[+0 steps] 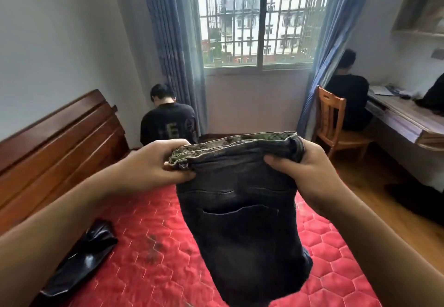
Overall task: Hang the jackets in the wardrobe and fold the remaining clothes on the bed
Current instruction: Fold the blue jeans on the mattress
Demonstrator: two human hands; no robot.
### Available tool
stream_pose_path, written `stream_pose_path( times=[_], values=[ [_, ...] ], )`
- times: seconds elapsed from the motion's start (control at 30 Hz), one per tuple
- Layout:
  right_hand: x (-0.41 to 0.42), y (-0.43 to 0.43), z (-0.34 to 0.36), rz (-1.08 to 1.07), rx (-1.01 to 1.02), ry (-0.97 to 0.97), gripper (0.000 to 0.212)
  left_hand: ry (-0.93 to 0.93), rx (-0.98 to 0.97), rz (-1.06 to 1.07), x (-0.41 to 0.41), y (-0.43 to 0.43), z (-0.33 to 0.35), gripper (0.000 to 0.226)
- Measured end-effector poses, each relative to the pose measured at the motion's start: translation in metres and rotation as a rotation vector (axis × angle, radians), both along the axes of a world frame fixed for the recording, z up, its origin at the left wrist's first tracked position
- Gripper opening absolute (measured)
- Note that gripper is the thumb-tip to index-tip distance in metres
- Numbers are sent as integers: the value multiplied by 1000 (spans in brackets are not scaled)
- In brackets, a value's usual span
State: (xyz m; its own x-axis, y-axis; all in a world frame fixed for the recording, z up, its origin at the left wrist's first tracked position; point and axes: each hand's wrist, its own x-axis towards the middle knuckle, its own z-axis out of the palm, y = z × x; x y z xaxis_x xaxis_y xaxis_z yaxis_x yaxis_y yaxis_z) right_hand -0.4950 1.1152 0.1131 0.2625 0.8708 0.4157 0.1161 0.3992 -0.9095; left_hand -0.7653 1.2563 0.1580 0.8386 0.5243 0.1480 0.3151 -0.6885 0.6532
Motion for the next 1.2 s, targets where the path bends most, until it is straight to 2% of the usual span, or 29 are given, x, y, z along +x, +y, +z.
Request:
stream_pose_path(
  times=[0.1,0.23,0.33,0.43,0.6,0.7,0.8,0.9,1.0,1.07,1.13,1.2],
  values=[
    [-14,-24,7,-70,2,6,28,-255,-64,20,-6,-13,-19,20],
    [-34,-61,26,-139,58,24,42,-485,-130,-114,-16,-37,-21,35],
    [-46,-75,39,-154,126,11,37,-579,-159,-190,-19,-42,-10,40],
    [-45,-71,40,-193,93,-61,38,-588,-165,-197,-11,-30,-11,36],
    [-13,-32,-5,-232,-121,-221,28,-415,-207,-106,17,9,-53,28],
    [16,3,-63,-296,-327,-388,22,-208,-160,-1,37,40,-107,18],
    [35,29,-131,-387,-523,-551,18,-24,-67,129,54,60,-170,26],
    [48,48,-206,-359,-664,-624,20,126,-199,271,75,68,-243,30],
    [53,61,-274,-316,-808,-761,29,134,-444,379,87,72,-316,34],
    [60,72,-313,-274,-862,-731,27,136,-542,437,92,78,-359,40],
    [68,93,-345,-194,-891,-546,17,158,-583,478,100,93,-392,43],
    [79,127,-368,-166,-891,-377,18,157,-613,524,114,121,-416,41]
  ],
)
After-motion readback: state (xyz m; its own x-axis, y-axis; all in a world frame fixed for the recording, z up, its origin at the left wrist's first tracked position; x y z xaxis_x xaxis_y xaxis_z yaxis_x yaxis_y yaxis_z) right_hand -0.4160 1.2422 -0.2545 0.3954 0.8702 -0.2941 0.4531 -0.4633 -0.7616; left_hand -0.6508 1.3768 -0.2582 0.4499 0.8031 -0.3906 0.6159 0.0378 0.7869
